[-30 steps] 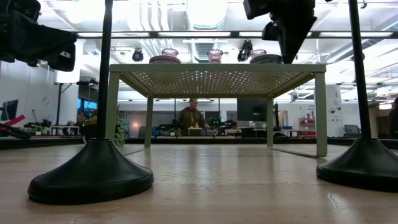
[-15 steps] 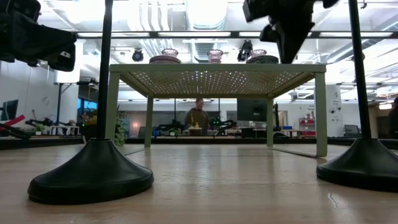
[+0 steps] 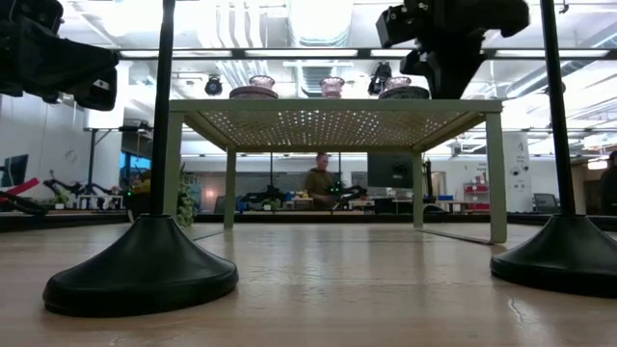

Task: Pick & Place candle stick holders
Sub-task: Put the green scented candle on the shelf

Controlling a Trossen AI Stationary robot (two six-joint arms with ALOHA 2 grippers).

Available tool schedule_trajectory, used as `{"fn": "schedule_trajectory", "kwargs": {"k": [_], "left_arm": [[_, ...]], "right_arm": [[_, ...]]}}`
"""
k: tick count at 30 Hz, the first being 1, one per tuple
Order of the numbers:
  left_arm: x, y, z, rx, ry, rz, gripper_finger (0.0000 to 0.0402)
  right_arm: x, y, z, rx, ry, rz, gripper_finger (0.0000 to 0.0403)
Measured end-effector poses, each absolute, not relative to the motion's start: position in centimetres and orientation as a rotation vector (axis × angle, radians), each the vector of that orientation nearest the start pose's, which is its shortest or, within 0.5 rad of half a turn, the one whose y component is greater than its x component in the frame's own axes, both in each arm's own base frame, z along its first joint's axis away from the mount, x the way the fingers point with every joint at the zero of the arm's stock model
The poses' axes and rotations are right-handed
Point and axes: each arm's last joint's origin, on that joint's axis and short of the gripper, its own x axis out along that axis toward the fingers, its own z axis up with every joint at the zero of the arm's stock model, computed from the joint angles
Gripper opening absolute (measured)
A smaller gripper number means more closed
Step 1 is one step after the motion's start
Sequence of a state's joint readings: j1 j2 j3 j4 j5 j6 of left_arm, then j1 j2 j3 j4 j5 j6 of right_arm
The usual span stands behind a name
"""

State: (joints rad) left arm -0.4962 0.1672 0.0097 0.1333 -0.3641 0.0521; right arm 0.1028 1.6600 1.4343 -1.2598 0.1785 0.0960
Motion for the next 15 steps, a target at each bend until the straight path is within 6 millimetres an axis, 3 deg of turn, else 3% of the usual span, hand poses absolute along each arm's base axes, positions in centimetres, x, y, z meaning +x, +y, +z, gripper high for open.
{"fn": "schedule_trajectory", "kwargs": {"k": [15], "left_arm": [[9.8, -4.13, 16.6, 0.062, 0.018, -0.133, 0.0032]], "right_arm": [[30.83, 2.18, 28.4, -0.211, 1.401, -0.183, 0.0008]]}}
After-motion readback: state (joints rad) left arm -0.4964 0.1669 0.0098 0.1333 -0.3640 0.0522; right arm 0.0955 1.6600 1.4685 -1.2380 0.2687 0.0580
